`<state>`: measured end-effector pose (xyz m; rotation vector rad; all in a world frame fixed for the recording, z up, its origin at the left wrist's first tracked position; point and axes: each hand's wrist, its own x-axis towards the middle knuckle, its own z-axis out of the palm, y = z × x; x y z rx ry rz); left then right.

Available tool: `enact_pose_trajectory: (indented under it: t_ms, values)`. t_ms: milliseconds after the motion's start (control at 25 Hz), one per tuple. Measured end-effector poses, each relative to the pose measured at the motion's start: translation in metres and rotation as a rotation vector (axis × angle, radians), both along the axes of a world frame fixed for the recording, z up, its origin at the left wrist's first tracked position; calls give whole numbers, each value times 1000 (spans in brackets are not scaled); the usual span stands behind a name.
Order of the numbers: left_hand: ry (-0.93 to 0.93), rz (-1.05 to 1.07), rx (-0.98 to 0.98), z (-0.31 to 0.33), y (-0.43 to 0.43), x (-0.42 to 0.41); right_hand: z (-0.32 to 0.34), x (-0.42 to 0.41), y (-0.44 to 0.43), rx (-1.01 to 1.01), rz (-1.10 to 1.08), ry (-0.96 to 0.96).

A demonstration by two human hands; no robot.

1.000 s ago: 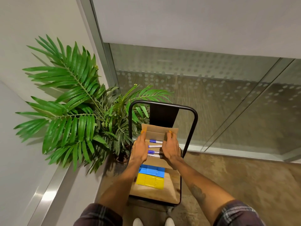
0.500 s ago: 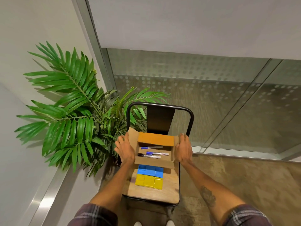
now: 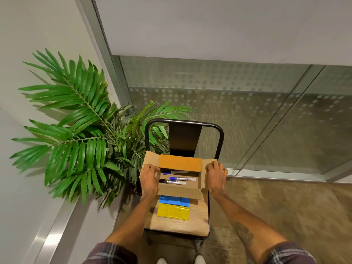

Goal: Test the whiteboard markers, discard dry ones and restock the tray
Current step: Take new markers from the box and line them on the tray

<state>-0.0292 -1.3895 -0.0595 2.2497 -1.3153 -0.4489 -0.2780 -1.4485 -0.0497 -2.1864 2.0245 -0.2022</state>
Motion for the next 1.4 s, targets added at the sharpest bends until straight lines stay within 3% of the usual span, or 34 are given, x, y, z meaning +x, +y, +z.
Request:
enact_pose_trajectory:
  t_ms: [320, 520, 720, 880, 1080, 1280, 1400]
  values:
    - [-210, -89, 65, -8, -2, -3, 6, 31, 10, -149, 229, 86]
    - [-296, -187, 178, -5, 5, 1, 0, 46, 9, -5, 290, 218]
    - [-289, -233, 189, -11, 7, 6, -17, 59, 7, 293, 471, -120]
    - [-356, -250, 199, -20, 10, 9, -24, 67, 7, 469, 371, -292]
    - [-347, -224, 185, -27, 10, 7, -24, 71, 8, 304, 415, -319]
    - [-376, -273, 191, -39, 13, 11, -28, 81, -7, 315, 390, -258]
    - [-301, -286, 176, -45, 11, 13, -34, 91, -20, 387, 396, -187]
